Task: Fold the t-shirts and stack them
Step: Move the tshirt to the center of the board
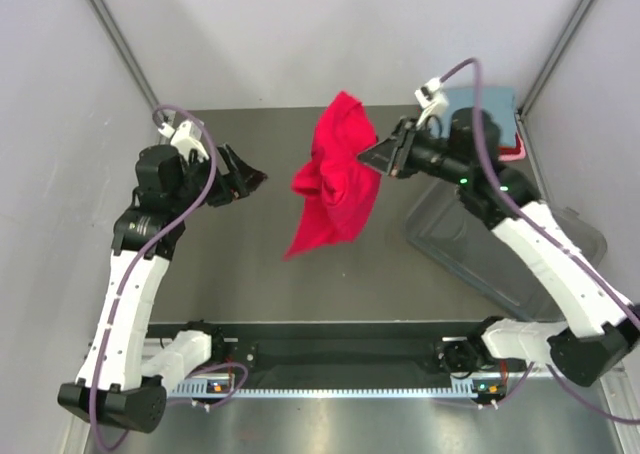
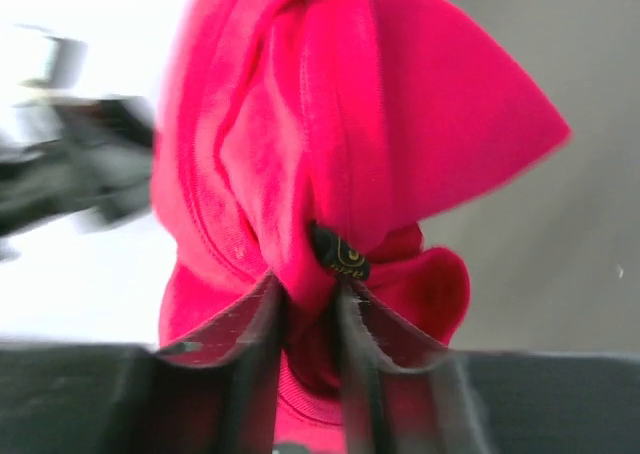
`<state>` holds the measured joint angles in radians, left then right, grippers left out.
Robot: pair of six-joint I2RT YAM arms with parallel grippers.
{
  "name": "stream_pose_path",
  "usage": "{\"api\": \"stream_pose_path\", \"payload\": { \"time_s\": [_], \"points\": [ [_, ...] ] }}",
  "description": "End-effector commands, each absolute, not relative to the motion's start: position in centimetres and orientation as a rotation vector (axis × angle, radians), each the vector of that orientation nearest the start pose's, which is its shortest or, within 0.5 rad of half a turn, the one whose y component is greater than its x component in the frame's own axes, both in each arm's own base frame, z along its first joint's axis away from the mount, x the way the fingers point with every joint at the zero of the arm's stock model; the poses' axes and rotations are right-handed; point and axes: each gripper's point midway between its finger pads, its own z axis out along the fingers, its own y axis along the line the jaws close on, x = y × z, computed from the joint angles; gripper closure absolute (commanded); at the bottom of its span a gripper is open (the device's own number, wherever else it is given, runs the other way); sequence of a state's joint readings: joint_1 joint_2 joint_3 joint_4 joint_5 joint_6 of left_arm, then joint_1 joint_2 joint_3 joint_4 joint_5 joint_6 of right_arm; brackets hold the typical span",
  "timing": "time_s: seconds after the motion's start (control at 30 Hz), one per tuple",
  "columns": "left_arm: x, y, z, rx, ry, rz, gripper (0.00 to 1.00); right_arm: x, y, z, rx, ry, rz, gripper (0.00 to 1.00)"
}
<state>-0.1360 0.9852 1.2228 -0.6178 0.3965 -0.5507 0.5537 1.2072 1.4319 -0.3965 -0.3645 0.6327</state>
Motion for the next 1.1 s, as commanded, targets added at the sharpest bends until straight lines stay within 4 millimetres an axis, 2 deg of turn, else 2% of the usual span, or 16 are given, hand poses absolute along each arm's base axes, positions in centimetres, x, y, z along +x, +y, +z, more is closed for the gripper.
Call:
{"api": "stream_pose_path", "payload": {
  "time_s": [0.0, 0.03, 0.07, 0.13, 0.17, 0.27, 0.3, 0.43, 0.57, 0.6, 0.67, 0.7, 0.77, 0.8, 0.9, 1.07],
  "points": [
    [26.0, -10.9, 30.2, -0.184, 2.102, -0.716, 0.16, 30.2, 29.5, 30.1, -0.147, 2.046, 1.111, 0.72],
    [26.0, -10.9, 29.7, -0.193, 2.103, -0.716, 0.16, 30.9, 30.6, 26.5, -0.14, 2.138, 1.1, 0.65],
    [26.0, -10.9, 29.1, -0.201, 2.114, -0.719, 0.16, 30.6, 31.4, 24.4, -0.156, 2.204, 1.099, 0.55],
    [26.1, -11.0, 26.9, -0.221, 2.165, -0.718, 0.16, 30.6, 32.4, 21.5, -0.184, 2.298, 1.078, 0.53],
    [26.3, -11.2, 25.6, -0.226, 2.207, -0.726, 0.18, 30.2, 32.5, 20.9, -0.214, 2.313, 1.053, 0.52],
    [26.4, -11.9, 23.1, -0.209, 2.261, -0.765, 0.18, 30.5, 30.9, 20.0, -0.211, 2.357, 0.905, 0.48],
    [26.6, -12.1, 22.6, -0.204, 2.263, -0.779, 0.18, 31.2, 30.0, 20.0, -0.183, 2.353, 0.82, 0.47],
    [26.8, -14.1, 19.9, -0.249, 2.298, -0.944, 0.23, 30.3, 27.7, 18.7, -0.2, 2.401, 0.681, 0.43],
    [26.3, -16.2, 16.3, -0.285, 2.347, -1.029, 0.3, 28.7, 27.6, 17.3, -0.331, 2.397, 0.64, 0.39],
    [26.6, -16.5, 16.0, -0.291, 2.335, -1.036, 0.31, 28.5, 27.4, 16.7, -0.352, 2.408, 0.629, 0.39],
    [26.1, -17.5, 14.3, -0.294, 2.369, -1.074, 0.34, 29.2, 28.0, 16.0, -0.461, 2.375, 0.619, 0.44],
    [26.3, -17.9, 14.4, -0.316, 2.355, -1.107, 0.35, 29.4, 28.5, 15.8, -0.499, 2.363, 0.63, 0.46],
    [26.0, -18.2, 12.8, -0.366, 2.382, -1.124, 0.37, 29.8, 28.9, 13.7, -0.576, 2.414, 0.596, 0.51],
    [26.4, -18.4, 12.7, -0.398, 2.368, -1.14, 0.39, 30.4, 29.4, 13.1, -0.59, 2.44, 0.584, 0.53],
    [26.5, -18.6, 10.6, -0.407, 2.425, -1.09, 0.42, 30.8, 28.8, 11.9, -0.548, 2.495, 0.521, 0.56],
    [28.0, -18.7, 8.6, -0.402, 2.456, -1.019, 0.43, 30.8, 28.6, 12.3, -0.537, 2.49, 0.51, 0.5]
  ]
}}
